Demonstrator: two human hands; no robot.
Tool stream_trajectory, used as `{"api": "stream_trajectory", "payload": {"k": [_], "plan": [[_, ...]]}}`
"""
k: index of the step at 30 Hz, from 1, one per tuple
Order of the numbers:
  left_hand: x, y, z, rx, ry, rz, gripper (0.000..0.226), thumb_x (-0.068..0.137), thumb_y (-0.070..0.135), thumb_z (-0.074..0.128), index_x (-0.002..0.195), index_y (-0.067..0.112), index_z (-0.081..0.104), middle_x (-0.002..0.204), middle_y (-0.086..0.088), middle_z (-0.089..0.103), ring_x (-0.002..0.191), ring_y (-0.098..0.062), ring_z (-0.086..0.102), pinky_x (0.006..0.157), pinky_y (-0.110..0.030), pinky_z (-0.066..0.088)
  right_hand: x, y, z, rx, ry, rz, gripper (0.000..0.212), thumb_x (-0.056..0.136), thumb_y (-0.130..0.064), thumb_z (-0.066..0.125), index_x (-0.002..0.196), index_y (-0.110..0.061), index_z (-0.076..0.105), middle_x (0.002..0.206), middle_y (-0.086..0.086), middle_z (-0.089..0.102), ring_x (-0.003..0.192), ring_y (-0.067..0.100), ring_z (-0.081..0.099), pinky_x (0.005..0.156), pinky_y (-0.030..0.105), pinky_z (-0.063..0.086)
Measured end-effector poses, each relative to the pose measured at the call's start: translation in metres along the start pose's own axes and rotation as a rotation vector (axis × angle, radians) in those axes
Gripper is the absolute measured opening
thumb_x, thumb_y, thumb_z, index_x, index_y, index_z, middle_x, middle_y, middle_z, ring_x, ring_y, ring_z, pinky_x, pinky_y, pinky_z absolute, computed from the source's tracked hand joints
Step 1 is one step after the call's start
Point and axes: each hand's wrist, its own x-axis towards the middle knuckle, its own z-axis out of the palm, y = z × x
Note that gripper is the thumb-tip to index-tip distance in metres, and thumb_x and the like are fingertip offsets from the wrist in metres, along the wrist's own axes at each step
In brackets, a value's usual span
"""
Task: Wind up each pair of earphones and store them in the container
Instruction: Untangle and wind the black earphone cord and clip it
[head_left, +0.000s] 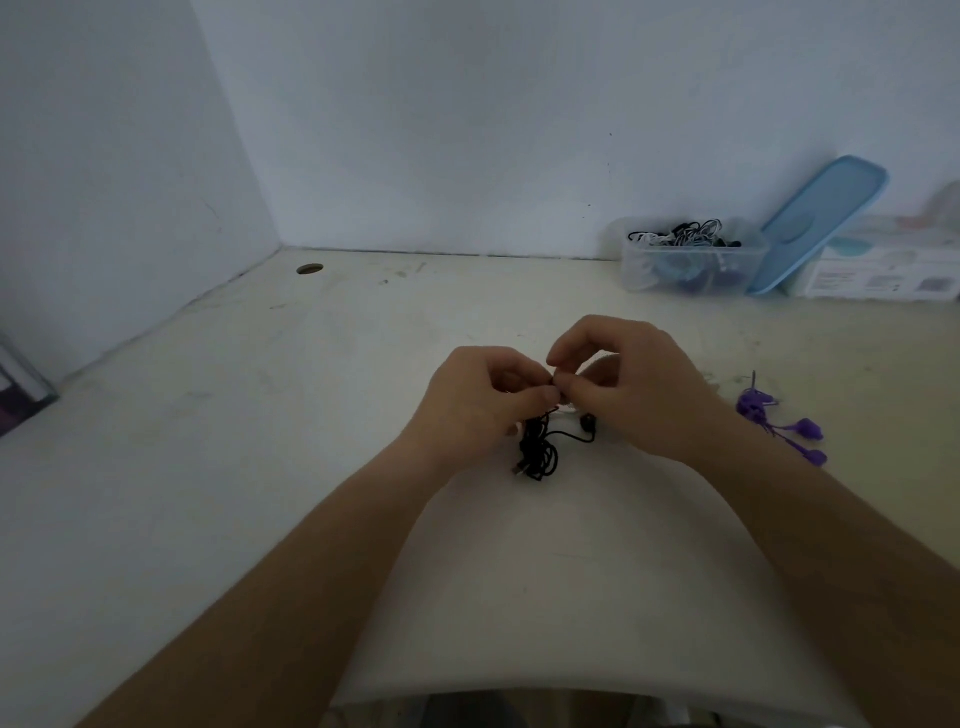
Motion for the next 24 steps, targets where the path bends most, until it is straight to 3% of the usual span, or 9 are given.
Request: {"api": "stream_trajectory", "payload": {"k": [5,9,12,15,19,24], "plan": [[-0.0009,0.0016,-0.0002,-0.107,0.019,-0.033,0.006,0.085,0.013,0.075,0.092,0.011,0.075,0.078,-0.002,0.076,0.064,-0.005,0.066,0.057,-0.017,0.05,0.0029,-0.0001,0.0045,0.135,0.03,0.077,0.012,0.088,-0.006,0.069,0.087,-0.018,0.068,0.086,-0.002,0.071,0.067,0.015,0.073,0.067,0.034,0.061],[-0.0002,0.0041,-0.0008,-0.15,0.053,-0.043,0.008,0.085,0.014,0.076,0.09,0.009,0.073,0.078,-0.006,0.076,0.065,-0.008,0.068,0.06,-0.018,0.053,0.0029,-0.0001,0.0046,0.357,0.056,0.166,0.002,0.086,-0.005,0.074,0.085,-0.007,0.073,0.08,0.008,0.075,0.073,0.021,0.074,0.071,0.029,0.06],[-0.0005,0.0038,-0.0013,-0.198,0.062,-0.07,0.011,0.084,0.013,0.077,0.091,0.007,0.071,0.083,-0.013,0.075,0.07,-0.014,0.069,0.064,-0.02,0.056,0.0017,0.0021,0.0021,0.437,0.013,0.199,0.014,0.08,-0.003,0.078,0.093,-0.007,0.076,0.085,0.006,0.077,0.082,0.019,0.075,0.078,0.026,0.059],[-0.0008,0.0029,-0.0019,-0.248,0.036,-0.087,0.01,0.084,0.006,0.076,0.093,0.005,0.071,0.086,-0.017,0.074,0.075,-0.017,0.07,0.072,-0.025,0.06,0.0015,0.0033,0.0022,0.491,-0.01,0.221,0.018,0.078,0.001,0.078,0.095,-0.005,0.075,0.087,0.01,0.077,0.085,0.022,0.075,0.08,0.028,0.06],[-0.0014,0.0026,-0.0051,-0.366,0.032,-0.115,0.013,0.081,0.0,0.076,0.091,0.008,0.073,0.082,-0.007,0.074,0.077,-0.013,0.071,0.079,-0.026,0.059,0.0015,0.0032,0.0016,0.547,0.008,0.24,0.016,0.082,0.006,0.073,0.095,-0.002,0.074,0.088,0.015,0.076,0.08,0.023,0.074,0.078,0.029,0.061],[-0.0009,0.0038,-0.0068,-0.558,0.056,-0.214,0.018,0.079,-0.006,0.074,0.093,0.005,0.073,0.094,-0.014,0.075,0.094,-0.022,0.073,0.086,-0.026,0.057,0.0005,0.0015,0.0012,0.557,0.028,0.236,0.014,0.084,0.006,0.071,0.095,-0.003,0.073,0.09,0.014,0.076,0.082,0.027,0.075,0.079,0.031,0.061]]}}
